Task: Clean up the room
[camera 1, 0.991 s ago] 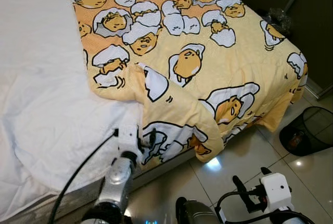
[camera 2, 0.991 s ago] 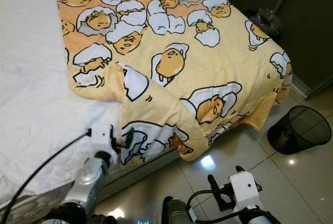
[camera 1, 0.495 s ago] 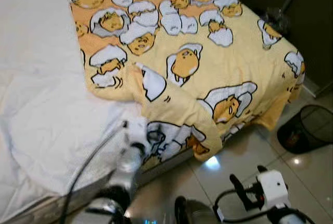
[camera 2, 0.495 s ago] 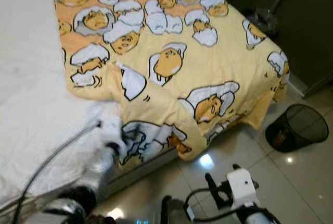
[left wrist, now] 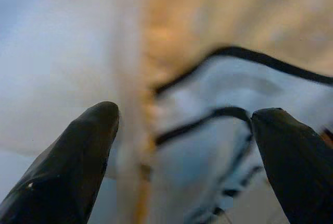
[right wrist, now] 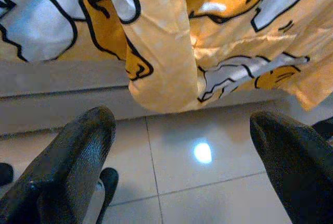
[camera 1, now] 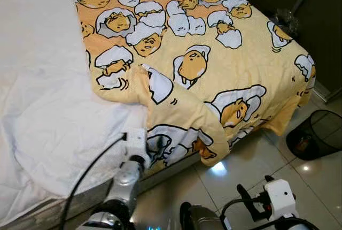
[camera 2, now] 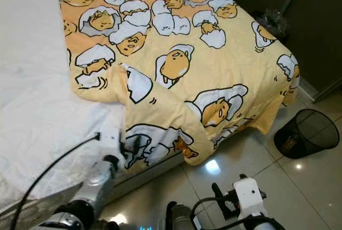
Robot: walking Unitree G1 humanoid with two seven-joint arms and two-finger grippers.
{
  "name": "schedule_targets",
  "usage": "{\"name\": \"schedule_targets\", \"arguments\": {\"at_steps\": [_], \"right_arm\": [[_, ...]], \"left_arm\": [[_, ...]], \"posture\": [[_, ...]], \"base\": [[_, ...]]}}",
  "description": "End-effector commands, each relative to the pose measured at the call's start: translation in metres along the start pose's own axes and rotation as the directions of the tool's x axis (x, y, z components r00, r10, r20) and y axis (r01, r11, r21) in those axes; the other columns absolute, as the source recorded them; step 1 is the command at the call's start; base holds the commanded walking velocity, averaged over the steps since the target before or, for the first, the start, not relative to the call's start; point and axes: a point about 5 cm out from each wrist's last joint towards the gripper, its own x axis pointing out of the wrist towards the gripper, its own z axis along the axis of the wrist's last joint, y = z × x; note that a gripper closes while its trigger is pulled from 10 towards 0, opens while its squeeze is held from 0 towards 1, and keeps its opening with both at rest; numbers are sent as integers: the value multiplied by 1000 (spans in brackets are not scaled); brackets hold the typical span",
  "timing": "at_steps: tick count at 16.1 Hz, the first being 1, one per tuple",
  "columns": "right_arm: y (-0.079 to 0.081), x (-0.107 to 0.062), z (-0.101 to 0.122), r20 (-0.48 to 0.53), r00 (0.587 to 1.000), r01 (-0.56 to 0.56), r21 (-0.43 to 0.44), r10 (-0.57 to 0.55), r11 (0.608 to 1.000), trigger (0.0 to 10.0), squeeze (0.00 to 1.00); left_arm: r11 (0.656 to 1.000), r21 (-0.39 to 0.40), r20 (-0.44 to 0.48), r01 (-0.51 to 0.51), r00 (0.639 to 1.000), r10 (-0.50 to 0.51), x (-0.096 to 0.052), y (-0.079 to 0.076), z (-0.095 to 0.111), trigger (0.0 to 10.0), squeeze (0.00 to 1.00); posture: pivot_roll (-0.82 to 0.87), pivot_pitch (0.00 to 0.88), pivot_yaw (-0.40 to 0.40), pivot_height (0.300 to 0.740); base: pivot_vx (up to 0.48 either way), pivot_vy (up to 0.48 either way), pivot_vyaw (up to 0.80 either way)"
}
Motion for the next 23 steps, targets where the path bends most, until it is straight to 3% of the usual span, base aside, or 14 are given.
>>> {"name": "schedule_targets", "arguments": {"at_steps": [1, 3, 4, 5, 6, 7, 13, 15, 17, 19, 23], "right_arm": [[-6, -3, -6, -22, 1000, 3, -25, -4, 1000, 10000, 0], [-10, 1, -12, -39, 999, 0, -29, -1, 1000, 10000, 0], [-10, 2, -13, -37, 999, -3, -20, 2, 1000, 10000, 0], [-9, 3, -14, -31, 999, -14, 0, 14, 1000, 10000, 0], [-6, 5, -16, -34, 998, -49, 14, 49, 999, 10000, 0], [-4, 5, -16, -35, 996, -78, 16, 79, 997, 10000, 0], [2, 9, -12, -23, 990, -139, -2, 139, 990, 10000, 0], [3, 13, 15, 69, 987, -145, 11, 144, 989, 10000, 0], [10, 14, 27, 103, 978, -186, 16, 183, 982, 10000, 0], [18, 16, 31, 97, 970, -225, 20, 222, 974, 10000, 0], [21, 15, 35, 71, 966, -249, 19, 247, 968, 10000, 0]], "left_arm": [[998, 35, -40, 51, 998, -50, 1, -12, -5, 10000, 0], [998, 64, -81, 4, 997, 1, 10, -10, 3, 10000, 0], [998, 61, -84, -1, 996, 7, 13, -10, 7, 8078, 0], [998, 58, -87, 0, 996, 5, 15, -10, 9, 2471, 0], [999, 54, -93, -5, 996, 10, 17, -10, 12, 706, 0], [999, 47, -96, -9, 995, 13, 18, -10, 12, 0, 0], [1000, 31, -168, 2, 986, 3, 12, -9, -2, 0, 0], [999, 22, -197, 39, 980, -34, 10, -11, -8, 0, 0], [999, 15, -198, 53, 979, -49, 10, -11, -8, 0, 0], [988, -155, -201, 6, 979, -37, 10, -6, -7, 0, 0], [994, -102, -194, 40, 979, -59, 11, -5, -5, 0, 0]], "posture": [[-271, 159, -70, 740], [-287, 160, -81, 740], [-293, 162, -83, 740], [-298, 161, -83, 740], [-302, 161, -83, 740], [-303, 161, -80, 740], [-298, 171, -81, 740], [-297, 175, -80, 740], [-297, 175, -80, 740], [-288, 155, -80, 740], [-276, 145, -81, 740]], "base": [[0, 0, 0], [0, 0, 0], [0, 0, 0], [0, 0, 0], [0, 0, 0], [0, 0, 0], [0, 0, 0], [0, 0, 0], [0, 0, 0], [0, 0, 0], [0, 0, 0]]}}
